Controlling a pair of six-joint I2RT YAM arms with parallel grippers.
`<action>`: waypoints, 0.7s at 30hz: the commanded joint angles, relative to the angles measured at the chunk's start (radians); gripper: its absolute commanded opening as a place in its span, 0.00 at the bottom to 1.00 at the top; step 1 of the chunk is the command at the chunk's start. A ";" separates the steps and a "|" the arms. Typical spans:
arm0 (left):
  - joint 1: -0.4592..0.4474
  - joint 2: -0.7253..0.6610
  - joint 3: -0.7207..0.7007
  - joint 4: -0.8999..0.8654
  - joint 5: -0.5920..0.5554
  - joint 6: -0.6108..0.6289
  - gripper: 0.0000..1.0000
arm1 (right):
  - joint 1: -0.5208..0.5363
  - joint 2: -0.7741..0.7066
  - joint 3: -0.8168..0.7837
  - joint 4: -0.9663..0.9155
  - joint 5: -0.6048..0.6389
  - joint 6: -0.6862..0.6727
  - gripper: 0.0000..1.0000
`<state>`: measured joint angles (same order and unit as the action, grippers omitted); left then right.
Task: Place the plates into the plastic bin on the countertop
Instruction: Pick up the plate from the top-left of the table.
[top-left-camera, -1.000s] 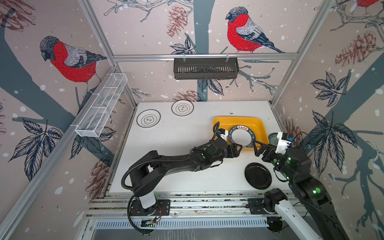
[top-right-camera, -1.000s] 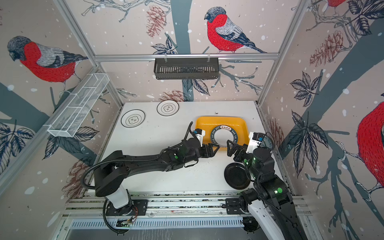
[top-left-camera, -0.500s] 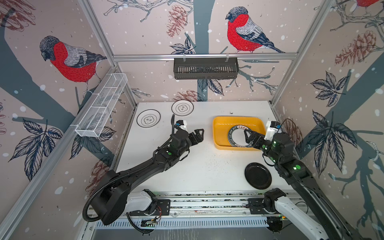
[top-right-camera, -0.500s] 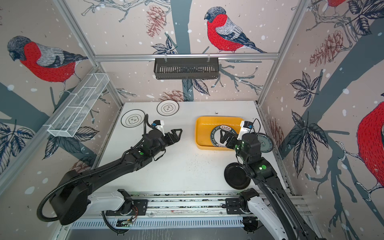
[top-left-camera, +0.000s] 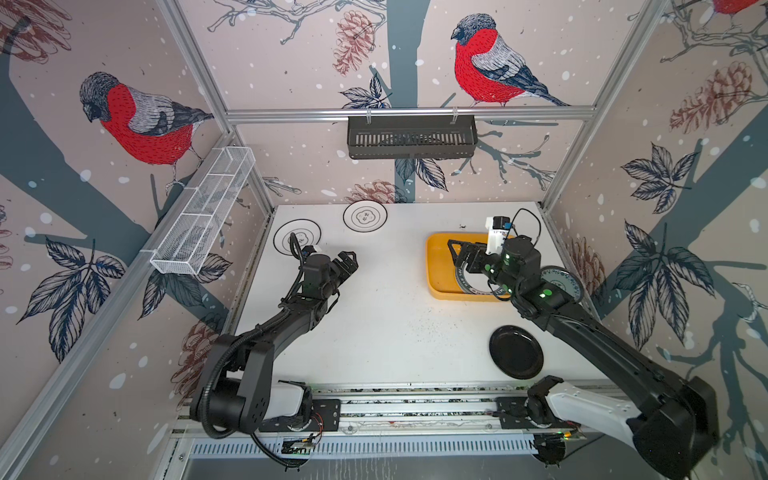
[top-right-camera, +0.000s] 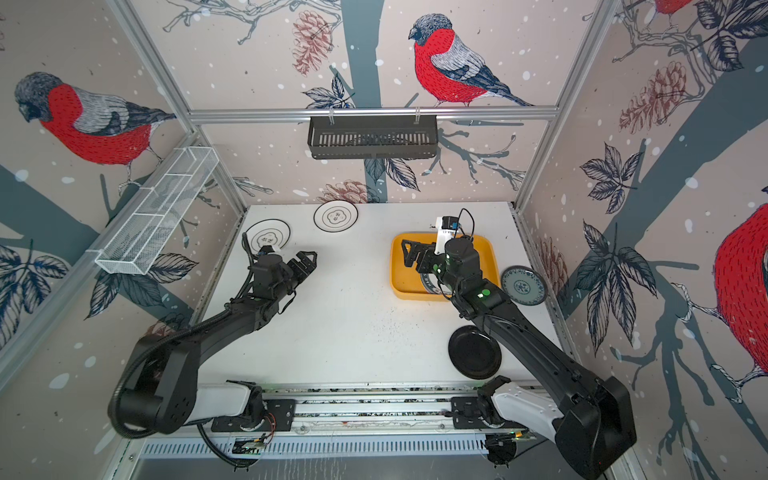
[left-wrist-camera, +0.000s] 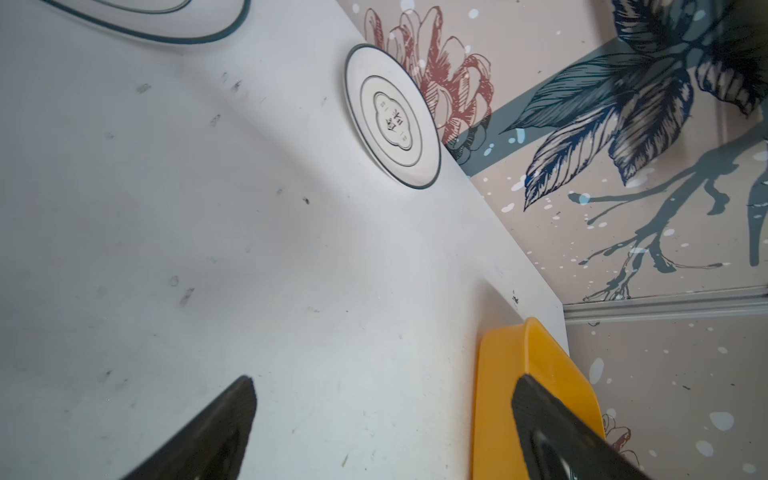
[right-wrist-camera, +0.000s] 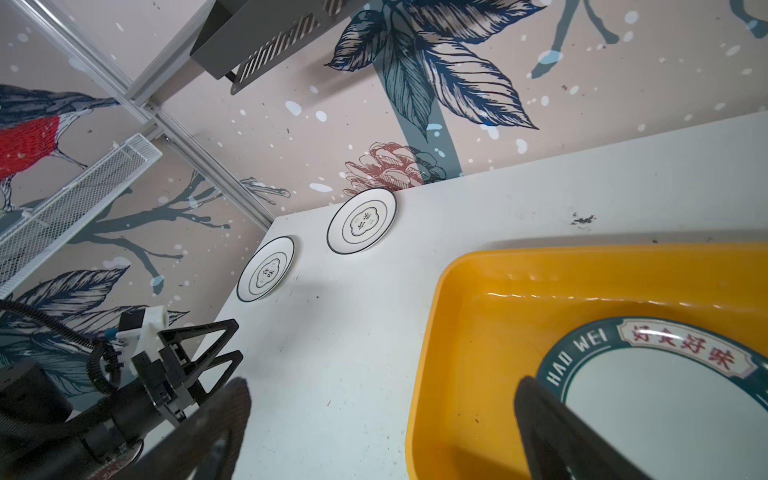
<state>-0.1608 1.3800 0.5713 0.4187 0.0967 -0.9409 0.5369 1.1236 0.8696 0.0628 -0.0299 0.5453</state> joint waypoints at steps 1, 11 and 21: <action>0.081 0.052 -0.012 0.137 0.093 -0.058 0.96 | 0.020 0.027 0.019 0.081 -0.031 -0.044 1.00; 0.264 0.182 0.002 0.244 0.170 -0.129 0.96 | 0.075 0.063 0.033 0.133 -0.061 -0.071 1.00; 0.399 0.329 -0.027 0.413 0.217 -0.272 0.94 | 0.121 0.091 0.058 0.124 -0.085 -0.118 1.00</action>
<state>0.2150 1.6825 0.5365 0.7261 0.2852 -1.1610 0.6548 1.2102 0.9161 0.1577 -0.1116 0.4477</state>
